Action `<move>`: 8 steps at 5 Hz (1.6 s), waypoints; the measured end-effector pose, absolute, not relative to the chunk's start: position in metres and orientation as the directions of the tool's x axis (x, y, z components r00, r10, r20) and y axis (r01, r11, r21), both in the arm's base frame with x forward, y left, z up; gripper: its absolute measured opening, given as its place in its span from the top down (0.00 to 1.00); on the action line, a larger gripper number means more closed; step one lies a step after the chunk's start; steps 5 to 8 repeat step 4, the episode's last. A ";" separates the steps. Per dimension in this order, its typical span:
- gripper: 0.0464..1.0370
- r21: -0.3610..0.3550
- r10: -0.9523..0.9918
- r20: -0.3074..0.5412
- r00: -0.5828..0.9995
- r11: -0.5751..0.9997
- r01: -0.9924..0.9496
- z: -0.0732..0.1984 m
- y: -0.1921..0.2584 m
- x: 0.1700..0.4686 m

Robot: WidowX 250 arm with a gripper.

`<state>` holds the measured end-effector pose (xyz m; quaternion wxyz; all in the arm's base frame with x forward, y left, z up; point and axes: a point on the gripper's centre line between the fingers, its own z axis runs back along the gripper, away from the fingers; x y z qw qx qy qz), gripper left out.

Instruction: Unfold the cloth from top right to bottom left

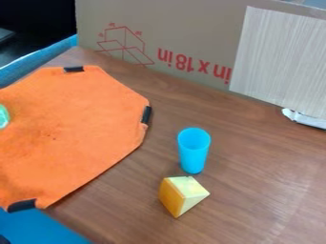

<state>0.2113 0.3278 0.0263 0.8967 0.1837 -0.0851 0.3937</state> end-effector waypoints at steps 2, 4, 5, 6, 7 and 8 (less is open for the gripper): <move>0.04 0.067 0.656 0.237 0.716 0.725 -0.686 0.072 0.288 0.221; 0.04 0.054 0.677 0.261 0.688 0.701 -0.711 0.118 0.277 0.221; 0.04 0.054 0.677 0.261 0.688 0.701 -0.711 0.118 0.277 0.221; 0.04 0.054 0.677 0.261 0.688 0.701 -0.711 0.118 0.277 0.221; 0.04 0.054 0.677 0.261 0.688 0.701 -0.711 0.118 0.277 0.221; 0.04 0.054 0.677 0.261 0.688 0.701 -0.711 0.118 0.277 0.221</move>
